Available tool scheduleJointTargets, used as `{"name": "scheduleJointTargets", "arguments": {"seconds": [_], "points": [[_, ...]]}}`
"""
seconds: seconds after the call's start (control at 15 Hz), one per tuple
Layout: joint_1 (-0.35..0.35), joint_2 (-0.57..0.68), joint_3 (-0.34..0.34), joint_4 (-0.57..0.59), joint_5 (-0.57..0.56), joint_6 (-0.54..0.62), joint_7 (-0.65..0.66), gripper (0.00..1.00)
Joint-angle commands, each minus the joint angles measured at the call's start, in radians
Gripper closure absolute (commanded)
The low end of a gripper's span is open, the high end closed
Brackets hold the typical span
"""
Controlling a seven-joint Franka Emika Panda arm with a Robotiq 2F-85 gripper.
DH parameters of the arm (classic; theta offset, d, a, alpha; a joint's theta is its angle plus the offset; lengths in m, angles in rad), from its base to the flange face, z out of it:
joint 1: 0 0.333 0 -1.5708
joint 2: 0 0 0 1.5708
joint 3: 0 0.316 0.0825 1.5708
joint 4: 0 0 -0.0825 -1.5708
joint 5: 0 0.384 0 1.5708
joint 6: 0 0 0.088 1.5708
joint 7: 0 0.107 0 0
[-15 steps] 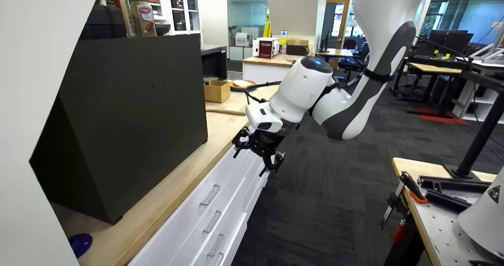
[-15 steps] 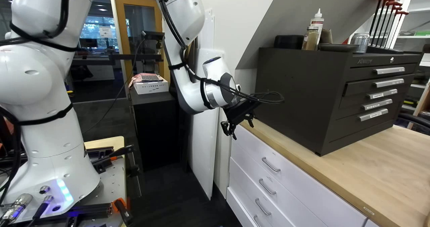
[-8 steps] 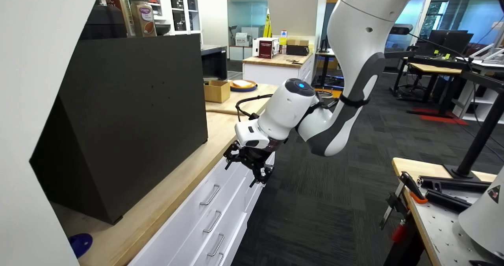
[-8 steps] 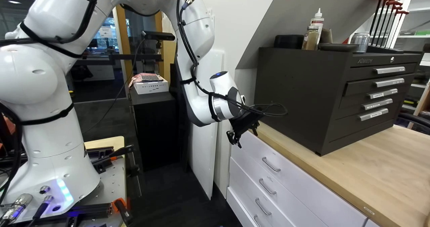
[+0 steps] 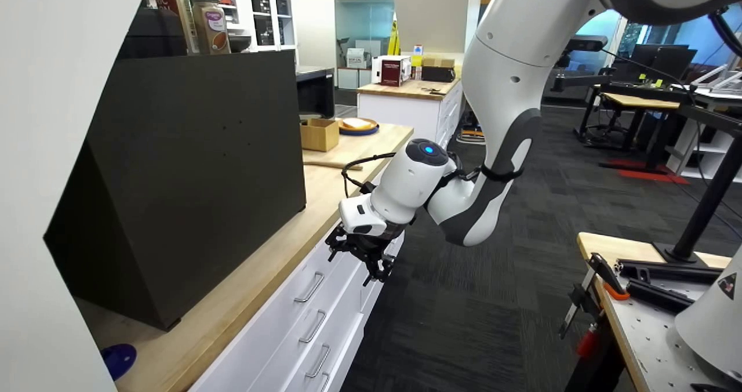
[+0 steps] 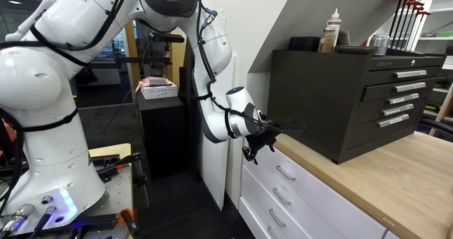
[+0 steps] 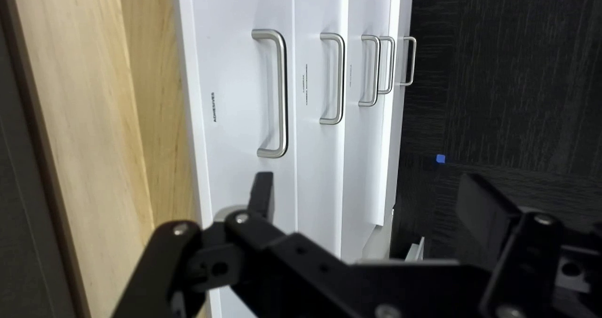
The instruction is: Open the topmost drawer
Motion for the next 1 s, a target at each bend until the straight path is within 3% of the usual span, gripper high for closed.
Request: {"name": "scheduleJointTargets", "arguments": {"seconds": [0.0, 0.33, 0.93], "points": [[0.006, 0.005, -0.008, 0.004, 0.001, 0.005, 0.0, 0.0], [0.032, 0.014, -0.033, 0.011, 0.01, 0.015, 0.0, 0.0], [0.034, 0.186, -0.058, 0.13, 0.096, 0.034, 0.001, 0.0]]}}
